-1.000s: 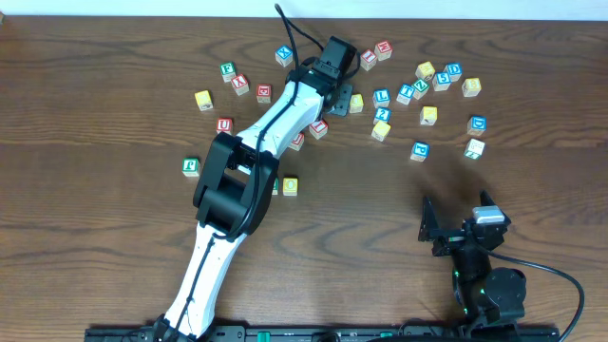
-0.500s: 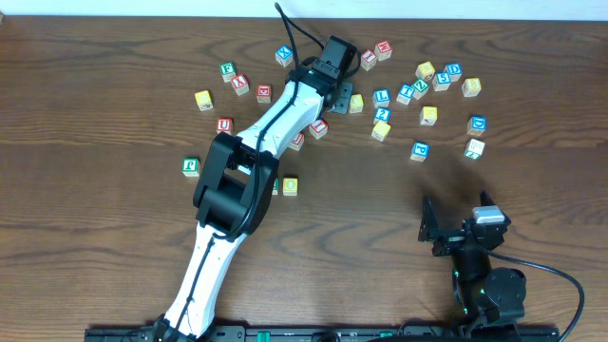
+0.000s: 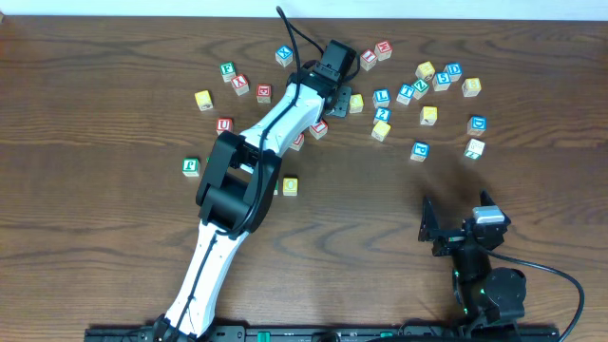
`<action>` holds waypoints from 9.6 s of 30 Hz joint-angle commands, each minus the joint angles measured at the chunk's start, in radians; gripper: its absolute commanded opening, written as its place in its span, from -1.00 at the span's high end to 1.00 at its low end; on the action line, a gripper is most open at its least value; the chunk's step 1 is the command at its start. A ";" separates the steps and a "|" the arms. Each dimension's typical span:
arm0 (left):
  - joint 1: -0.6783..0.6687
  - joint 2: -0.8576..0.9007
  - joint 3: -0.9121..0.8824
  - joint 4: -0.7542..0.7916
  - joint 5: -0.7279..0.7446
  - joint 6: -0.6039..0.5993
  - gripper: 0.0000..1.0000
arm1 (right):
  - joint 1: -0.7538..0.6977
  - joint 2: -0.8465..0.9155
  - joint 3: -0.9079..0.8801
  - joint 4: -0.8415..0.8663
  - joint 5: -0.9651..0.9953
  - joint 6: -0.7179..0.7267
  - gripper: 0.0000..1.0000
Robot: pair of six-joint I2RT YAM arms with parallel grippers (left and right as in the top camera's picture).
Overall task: Spell out ROBOT
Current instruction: 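Lower the left gripper and grasp the green B block, then lift the B block and carry it toward the R and O blocks, then lower the green B block onto the table right of the O block, then open the left gripper to release the B block, then raise the left gripper and pull it back to the left side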
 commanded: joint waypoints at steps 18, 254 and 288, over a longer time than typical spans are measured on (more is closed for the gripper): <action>0.007 0.013 0.028 0.027 -0.011 0.018 0.07 | -0.009 -0.006 -0.001 -0.004 0.001 0.006 -0.99; -0.246 -0.603 -1.005 0.214 -0.195 -0.447 0.12 | -0.009 -0.005 -0.001 -0.004 0.001 0.006 -0.99; -0.246 -1.042 -1.005 0.163 -0.256 -0.214 0.01 | -0.009 -0.005 -0.001 -0.004 0.001 0.006 -0.99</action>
